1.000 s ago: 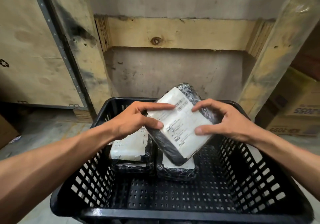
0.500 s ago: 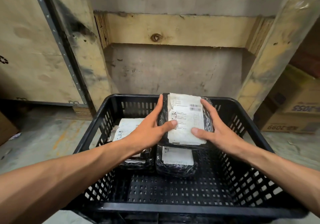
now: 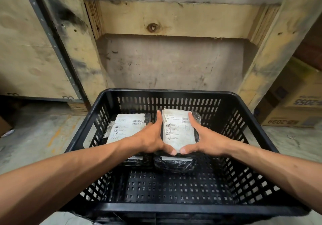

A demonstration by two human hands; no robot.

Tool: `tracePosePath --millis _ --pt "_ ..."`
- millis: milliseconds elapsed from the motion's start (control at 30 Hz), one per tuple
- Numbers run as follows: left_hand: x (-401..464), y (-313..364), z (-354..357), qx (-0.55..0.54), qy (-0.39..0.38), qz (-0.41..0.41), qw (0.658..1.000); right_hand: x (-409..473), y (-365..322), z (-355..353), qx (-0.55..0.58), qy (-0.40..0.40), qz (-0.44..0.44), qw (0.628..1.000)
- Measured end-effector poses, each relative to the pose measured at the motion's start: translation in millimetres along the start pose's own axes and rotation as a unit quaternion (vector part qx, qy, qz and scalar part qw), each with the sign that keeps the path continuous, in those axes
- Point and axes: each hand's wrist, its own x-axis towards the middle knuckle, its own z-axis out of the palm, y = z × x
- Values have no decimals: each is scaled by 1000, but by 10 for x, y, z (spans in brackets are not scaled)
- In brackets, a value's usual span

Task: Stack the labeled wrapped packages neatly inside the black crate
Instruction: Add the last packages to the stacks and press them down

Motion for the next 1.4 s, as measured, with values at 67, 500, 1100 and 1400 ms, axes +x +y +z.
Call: tracePosePath --millis 67,500,1100,1400 --pt "-8 39 22 32 7 -14 999 37 -13 0 -32 -15 6 999" --pt "-142 -246 200 467 116 146 864 102 56 10 -426 -23 -27 904" --pt "64 -735 48 415 57 202 885 349 -27 477 -537 68 -92 836" --pt "154 -853 85 431 55 154 887 444 9 433 -520 39 -87 849"
